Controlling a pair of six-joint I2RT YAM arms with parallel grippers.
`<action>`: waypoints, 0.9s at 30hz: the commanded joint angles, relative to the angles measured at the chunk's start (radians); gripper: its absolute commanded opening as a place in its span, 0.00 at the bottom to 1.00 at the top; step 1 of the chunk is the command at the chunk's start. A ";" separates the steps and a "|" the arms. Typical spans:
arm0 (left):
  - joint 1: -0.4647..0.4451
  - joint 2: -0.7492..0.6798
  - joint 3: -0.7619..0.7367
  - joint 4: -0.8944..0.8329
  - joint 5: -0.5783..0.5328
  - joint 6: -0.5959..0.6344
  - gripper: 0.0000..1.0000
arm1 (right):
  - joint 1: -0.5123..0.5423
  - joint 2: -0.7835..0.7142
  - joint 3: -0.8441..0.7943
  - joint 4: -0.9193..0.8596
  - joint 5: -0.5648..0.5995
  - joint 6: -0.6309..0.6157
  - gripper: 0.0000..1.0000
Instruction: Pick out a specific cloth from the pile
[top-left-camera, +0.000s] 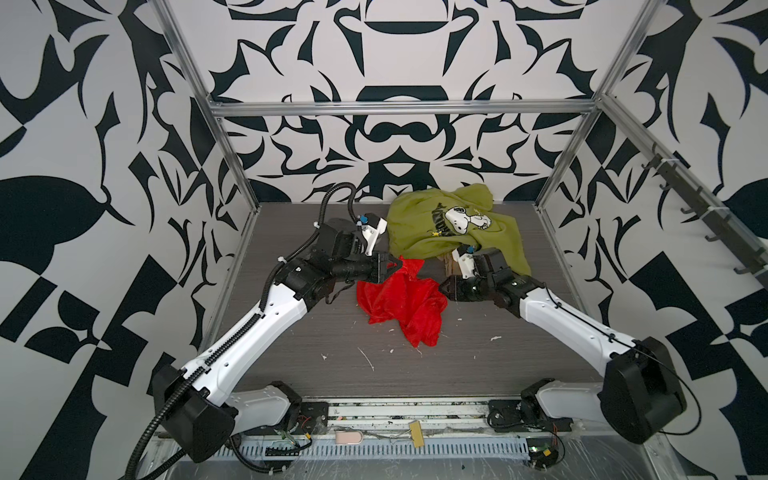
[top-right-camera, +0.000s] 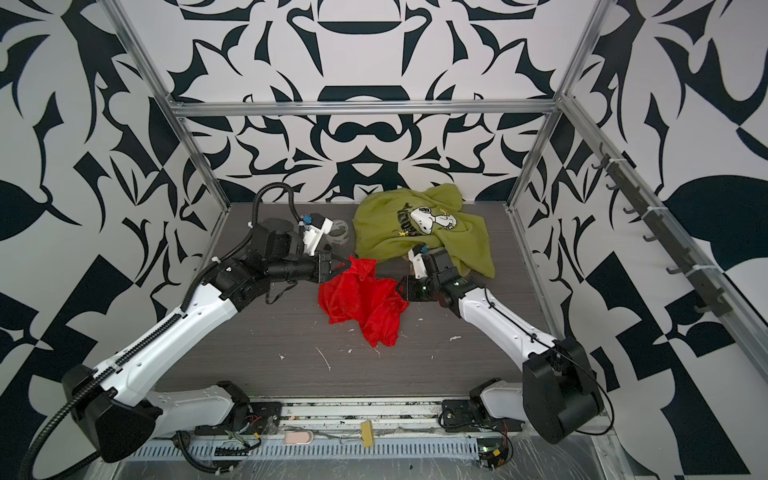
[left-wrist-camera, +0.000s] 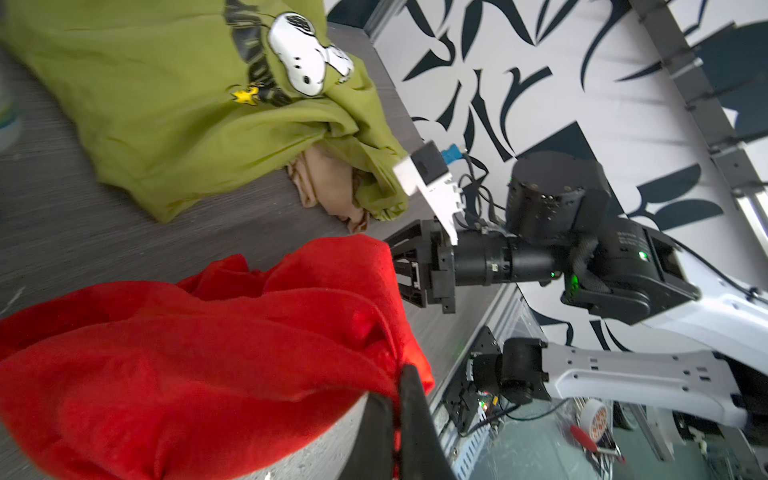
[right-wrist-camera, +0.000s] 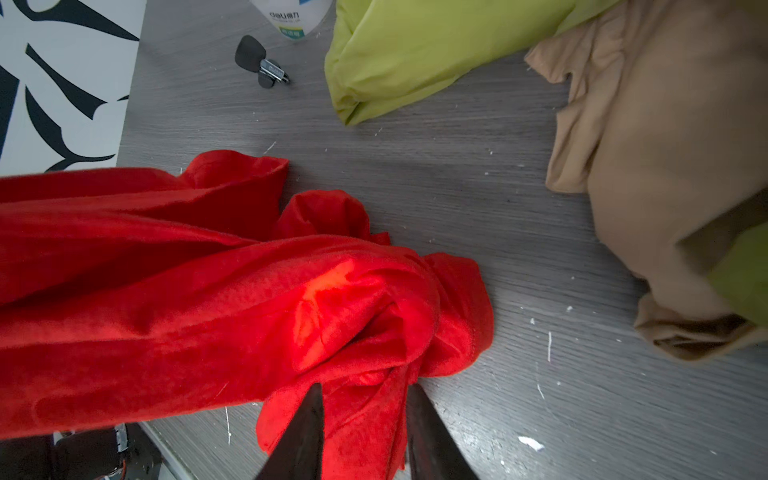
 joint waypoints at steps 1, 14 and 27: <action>-0.038 0.021 0.052 -0.011 0.034 0.042 0.00 | -0.007 -0.047 0.055 -0.046 0.043 -0.026 0.36; -0.104 0.126 0.123 -0.035 0.056 -0.007 0.00 | -0.075 -0.193 0.056 -0.150 0.151 -0.066 0.37; -0.261 0.292 0.298 -0.245 0.103 0.088 0.05 | -0.083 -0.316 -0.006 -0.148 0.191 -0.080 0.37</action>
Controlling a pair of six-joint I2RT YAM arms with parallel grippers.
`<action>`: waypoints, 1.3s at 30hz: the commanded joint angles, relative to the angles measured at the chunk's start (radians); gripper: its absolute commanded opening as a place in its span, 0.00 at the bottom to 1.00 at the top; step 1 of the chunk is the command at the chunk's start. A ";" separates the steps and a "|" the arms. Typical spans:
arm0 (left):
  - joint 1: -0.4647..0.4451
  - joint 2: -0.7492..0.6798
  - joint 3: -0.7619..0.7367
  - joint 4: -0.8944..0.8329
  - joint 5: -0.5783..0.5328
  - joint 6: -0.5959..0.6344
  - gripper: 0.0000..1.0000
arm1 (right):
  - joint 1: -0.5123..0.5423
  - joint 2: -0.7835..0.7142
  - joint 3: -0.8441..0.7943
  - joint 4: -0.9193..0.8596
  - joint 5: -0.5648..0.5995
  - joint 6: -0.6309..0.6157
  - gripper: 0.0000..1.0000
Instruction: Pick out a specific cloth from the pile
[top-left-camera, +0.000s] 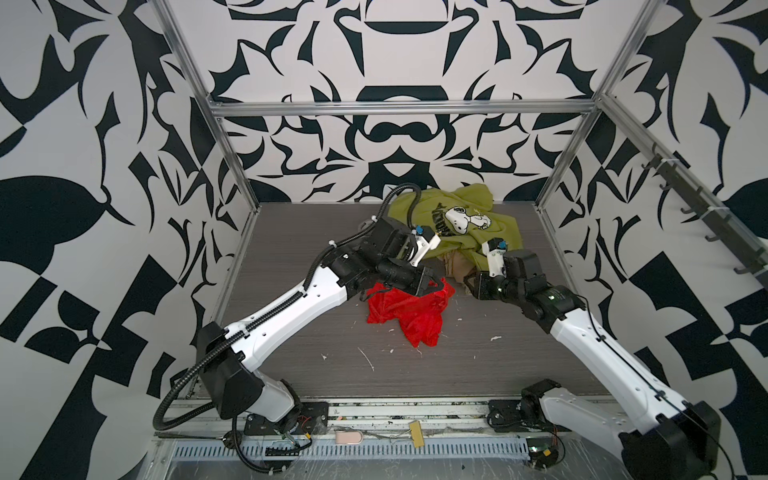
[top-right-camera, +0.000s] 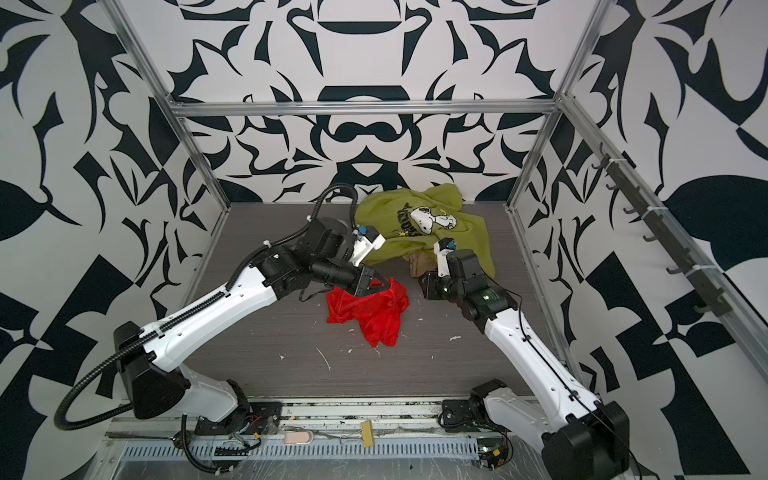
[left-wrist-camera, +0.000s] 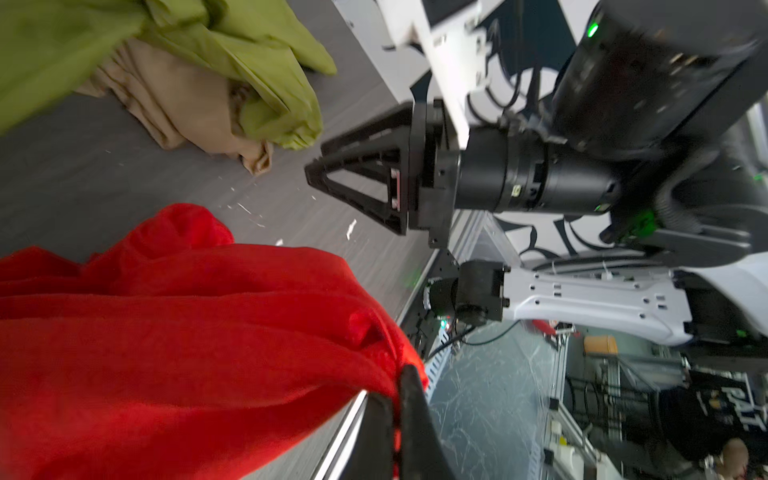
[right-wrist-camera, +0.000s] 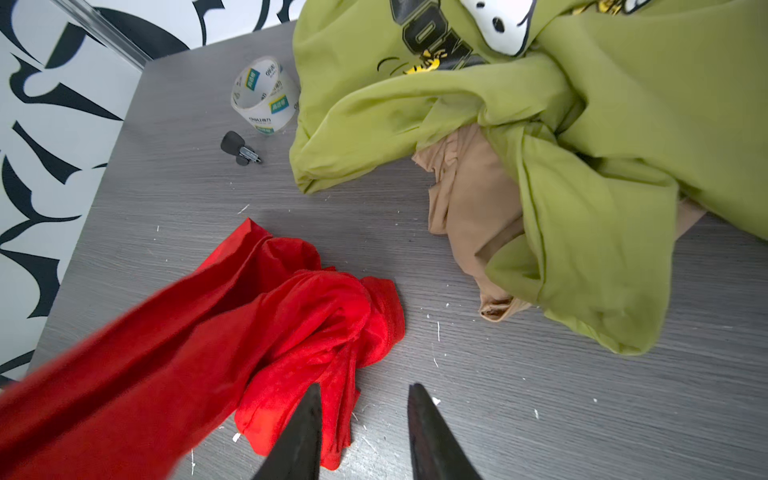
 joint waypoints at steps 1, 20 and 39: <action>-0.033 0.049 0.051 -0.079 0.052 0.041 0.05 | -0.007 -0.052 -0.012 -0.001 0.041 -0.023 0.37; -0.106 0.321 0.138 -0.134 0.252 0.108 0.20 | -0.019 -0.118 -0.073 -0.003 0.062 -0.034 0.37; -0.010 0.210 -0.014 0.111 0.307 0.086 0.84 | -0.021 -0.053 -0.073 -0.017 -0.013 -0.026 0.39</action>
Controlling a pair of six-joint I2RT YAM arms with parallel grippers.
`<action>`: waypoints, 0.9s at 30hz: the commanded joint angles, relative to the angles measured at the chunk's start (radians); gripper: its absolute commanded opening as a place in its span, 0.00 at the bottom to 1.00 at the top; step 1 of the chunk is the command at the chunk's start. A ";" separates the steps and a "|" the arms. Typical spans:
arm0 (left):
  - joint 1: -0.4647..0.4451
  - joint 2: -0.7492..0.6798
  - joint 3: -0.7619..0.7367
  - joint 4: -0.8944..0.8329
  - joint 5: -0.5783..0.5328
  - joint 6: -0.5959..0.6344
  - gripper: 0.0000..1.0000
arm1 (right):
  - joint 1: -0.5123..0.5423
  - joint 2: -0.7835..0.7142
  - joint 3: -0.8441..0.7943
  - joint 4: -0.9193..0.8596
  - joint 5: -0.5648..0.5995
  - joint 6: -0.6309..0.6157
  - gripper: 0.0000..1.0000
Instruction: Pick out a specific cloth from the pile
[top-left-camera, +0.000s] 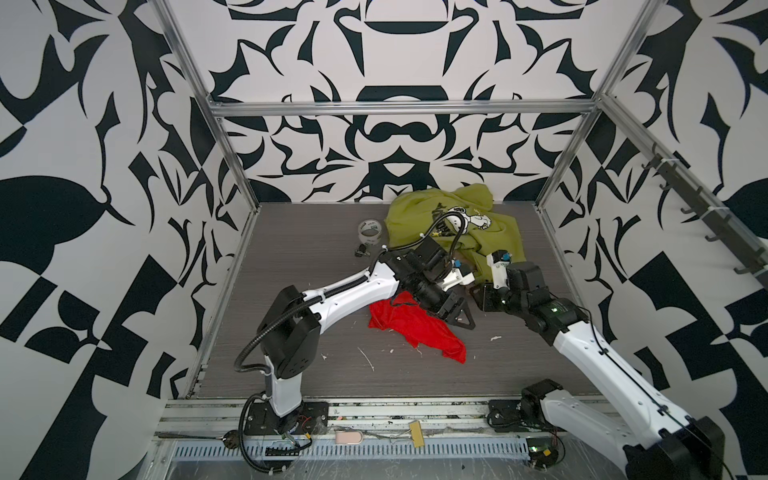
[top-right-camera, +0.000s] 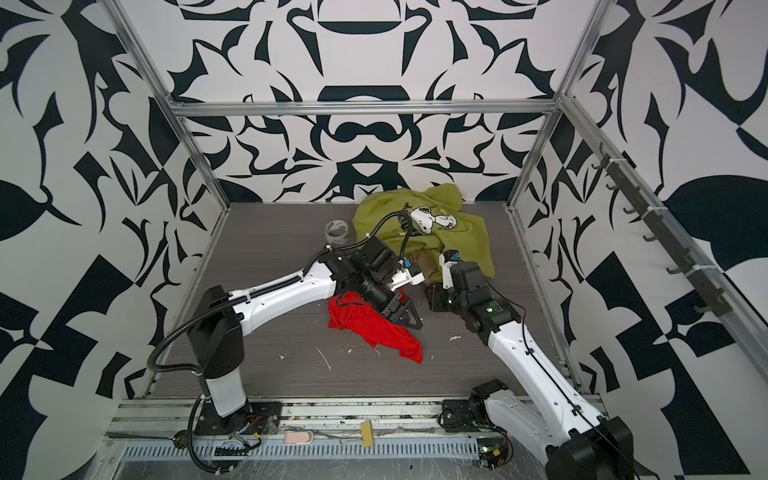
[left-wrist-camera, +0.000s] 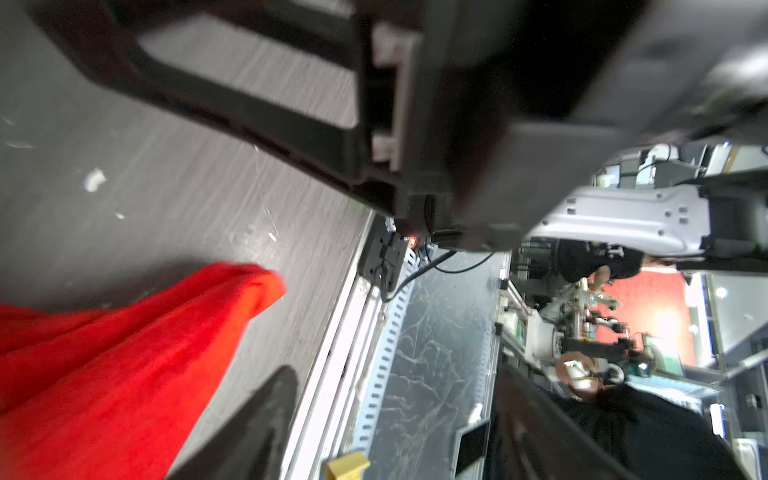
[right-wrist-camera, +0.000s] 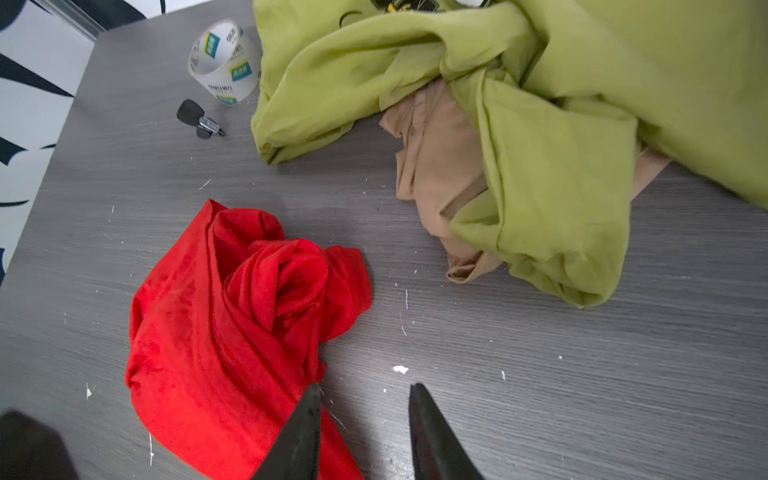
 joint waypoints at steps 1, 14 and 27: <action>0.047 -0.117 -0.075 0.144 -0.014 -0.043 0.84 | -0.004 0.005 0.035 -0.007 -0.050 -0.004 0.40; 0.276 -0.223 -0.367 0.293 0.007 -0.161 0.83 | 0.084 0.043 -0.044 0.073 -0.264 0.148 0.42; 0.318 -0.179 -0.406 0.314 -0.022 -0.154 0.82 | 0.204 0.172 -0.106 0.218 -0.191 0.174 0.43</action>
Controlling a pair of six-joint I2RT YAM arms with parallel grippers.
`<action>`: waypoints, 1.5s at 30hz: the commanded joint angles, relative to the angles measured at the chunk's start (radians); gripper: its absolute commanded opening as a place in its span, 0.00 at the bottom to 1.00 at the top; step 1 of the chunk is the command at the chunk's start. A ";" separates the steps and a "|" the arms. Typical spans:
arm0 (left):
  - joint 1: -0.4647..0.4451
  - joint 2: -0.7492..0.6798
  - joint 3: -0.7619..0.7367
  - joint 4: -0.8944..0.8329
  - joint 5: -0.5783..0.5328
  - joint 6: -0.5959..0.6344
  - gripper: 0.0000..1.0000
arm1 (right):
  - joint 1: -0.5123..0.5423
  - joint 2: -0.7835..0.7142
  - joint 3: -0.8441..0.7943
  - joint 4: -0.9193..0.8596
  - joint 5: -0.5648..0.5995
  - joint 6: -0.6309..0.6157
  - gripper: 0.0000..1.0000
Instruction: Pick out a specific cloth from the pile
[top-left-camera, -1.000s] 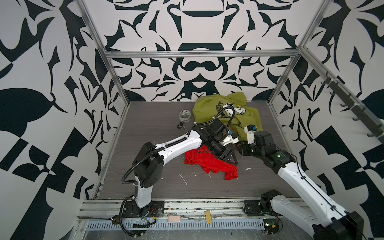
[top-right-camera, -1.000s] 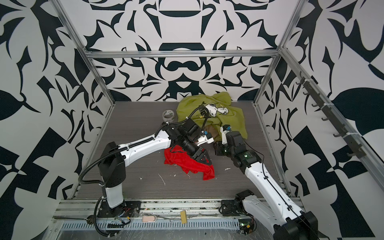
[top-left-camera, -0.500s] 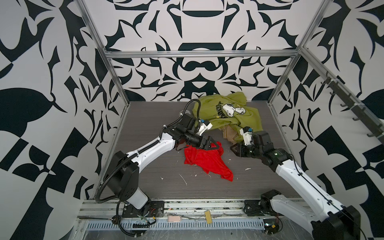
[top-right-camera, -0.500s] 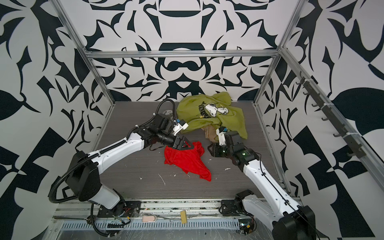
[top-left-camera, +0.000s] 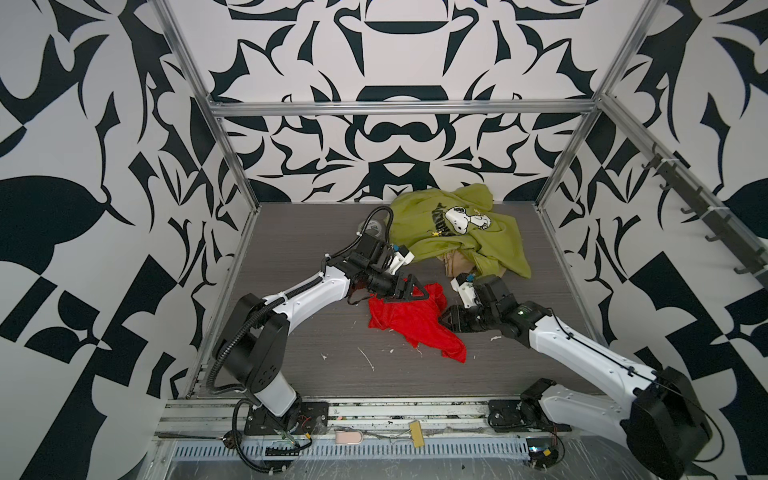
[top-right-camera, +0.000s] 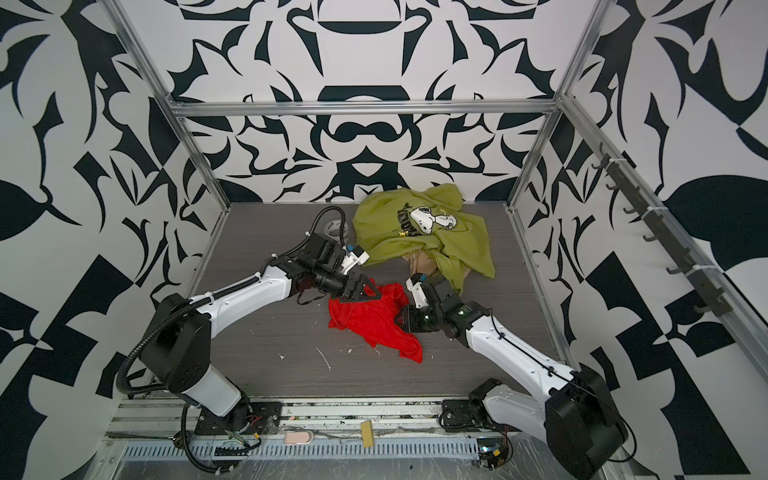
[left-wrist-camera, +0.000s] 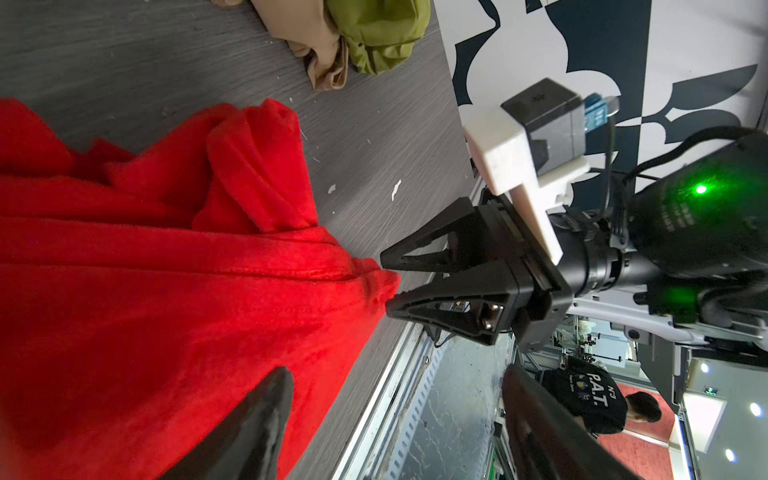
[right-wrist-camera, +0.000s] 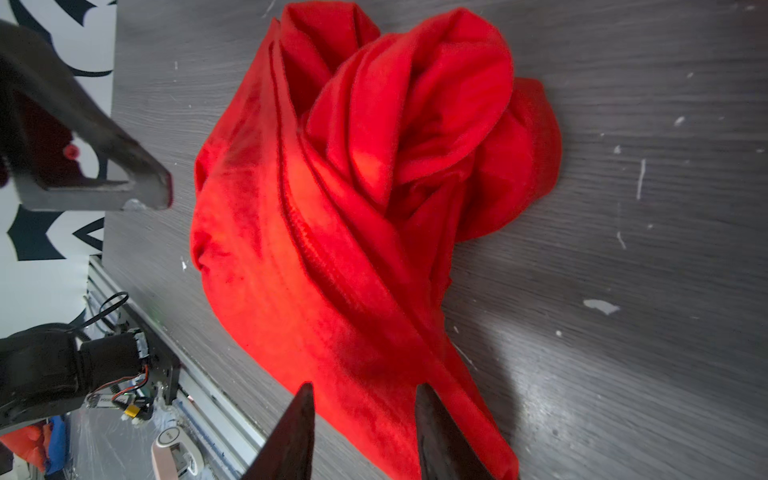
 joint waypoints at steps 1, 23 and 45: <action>0.020 0.007 -0.012 0.023 -0.028 0.002 0.82 | 0.003 0.019 0.010 0.099 0.053 -0.006 0.44; 0.046 0.162 -0.027 0.112 -0.111 -0.012 0.75 | -0.126 0.431 0.136 0.455 -0.104 -0.022 0.53; -0.055 -0.179 -0.340 0.026 -0.114 -0.066 0.73 | 0.076 0.311 -0.029 0.391 -0.105 0.023 0.52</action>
